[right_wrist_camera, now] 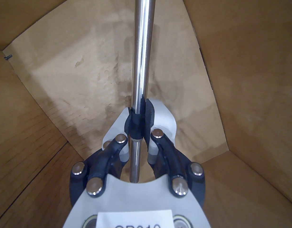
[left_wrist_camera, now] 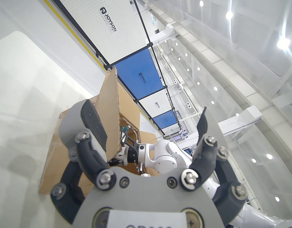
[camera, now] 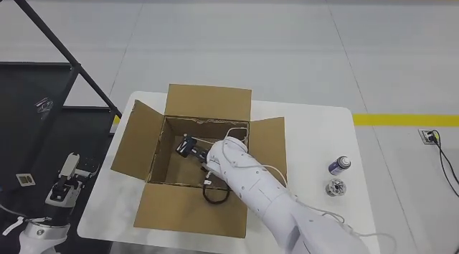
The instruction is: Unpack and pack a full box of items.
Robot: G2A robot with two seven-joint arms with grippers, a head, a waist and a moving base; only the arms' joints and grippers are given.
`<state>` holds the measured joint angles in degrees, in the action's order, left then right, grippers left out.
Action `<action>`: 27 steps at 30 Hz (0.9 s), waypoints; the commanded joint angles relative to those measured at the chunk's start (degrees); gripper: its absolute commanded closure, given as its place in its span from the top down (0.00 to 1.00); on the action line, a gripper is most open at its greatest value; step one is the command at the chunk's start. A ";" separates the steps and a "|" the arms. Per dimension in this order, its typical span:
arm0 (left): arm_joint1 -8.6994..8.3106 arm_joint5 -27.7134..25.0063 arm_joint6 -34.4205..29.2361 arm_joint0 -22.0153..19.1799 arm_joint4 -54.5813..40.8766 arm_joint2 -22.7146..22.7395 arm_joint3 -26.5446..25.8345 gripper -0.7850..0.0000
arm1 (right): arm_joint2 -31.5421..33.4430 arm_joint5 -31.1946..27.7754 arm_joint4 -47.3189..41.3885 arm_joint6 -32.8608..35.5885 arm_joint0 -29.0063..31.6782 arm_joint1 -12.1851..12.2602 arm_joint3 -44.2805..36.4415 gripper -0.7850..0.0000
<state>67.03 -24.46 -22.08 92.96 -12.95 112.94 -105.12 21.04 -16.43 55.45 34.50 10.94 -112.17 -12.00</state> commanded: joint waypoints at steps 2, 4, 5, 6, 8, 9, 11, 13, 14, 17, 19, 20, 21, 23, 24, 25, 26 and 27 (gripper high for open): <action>0.00 0.00 0.00 0.00 0.00 0.00 0.00 1.00 | 0.38 0.40 0.03 -0.58 -0.21 -0.02 -0.04 0.42; 0.00 0.00 0.00 0.00 0.00 0.00 0.00 1.00 | 0.59 0.64 0.19 -1.17 -0.32 0.00 -0.12 0.42; 0.00 0.00 0.00 0.00 0.00 0.00 0.00 1.00 | 0.70 0.82 0.23 -1.43 -0.37 0.02 -0.22 0.42; 0.00 0.00 0.00 0.00 0.00 0.00 0.00 1.00 | 0.84 0.98 0.25 -1.75 -0.45 0.04 -0.33 0.42; 0.00 0.00 0.00 0.00 0.00 0.00 0.00 1.00 | 1.04 1.31 0.52 -2.63 -0.59 0.11 -0.78 0.41; 0.00 0.00 0.00 0.00 0.00 0.00 0.00 1.00 | 1.08 1.40 0.83 -3.27 -0.72 0.18 -1.06 0.42; 0.00 0.00 0.00 0.00 0.00 0.00 0.00 1.00 | 1.23 2.37 1.36 -4.37 -0.78 0.33 -1.81 0.42; 0.00 0.00 0.00 0.00 0.00 0.00 0.00 1.00 | 1.27 3.04 2.17 -5.73 -0.72 0.53 -3.10 0.41; 0.00 0.00 0.00 0.00 0.00 0.00 0.00 1.00 | 1.30 3.71 2.62 -6.29 -0.58 0.67 -3.75 0.41; 0.00 0.00 0.00 0.00 0.00 0.00 0.00 1.00 | 1.38 6.25 4.18 -7.15 0.09 1.18 -6.70 0.42; 0.00 0.00 0.00 0.00 0.00 0.00 0.00 1.00 | 1.44 8.18 5.50 -7.16 0.70 1.68 -9.49 0.43; 0.00 0.00 0.00 0.00 0.00 0.00 0.00 1.00 | 1.47 9.53 6.32 -6.92 1.13 2.01 -11.13 0.44; 0.00 0.00 0.00 0.00 0.00 0.00 0.00 1.00 | 1.49 11.00 7.30 -6.61 1.62 2.39 -13.13 0.45; 0.00 0.00 0.00 0.00 0.00 0.00 0.00 1.00 | 1.68 14.25 9.48 -5.64 3.02 3.42 -17.81 0.44; 0.00 0.00 0.00 0.00 0.00 0.00 0.00 1.00 | 1.91 15.91 10.66 -4.86 3.85 4.08 -20.48 0.45; 0.00 0.00 0.00 0.00 0.00 0.00 0.00 1.00 | 2.26 17.72 12.00 -4.00 4.74 4.85 -23.44 0.45; 0.00 0.00 0.00 0.00 0.00 0.00 0.00 1.00 | 2.72 19.55 13.41 -2.93 5.80 5.72 -26.58 0.45; 0.00 0.00 0.00 0.00 0.00 0.00 0.00 1.00 | 3.11 20.76 14.46 -2.14 6.55 6.36 -28.83 0.46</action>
<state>67.03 -24.46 -22.08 92.96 -12.95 112.94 -105.12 23.73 2.61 68.66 31.41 16.63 -106.56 -37.62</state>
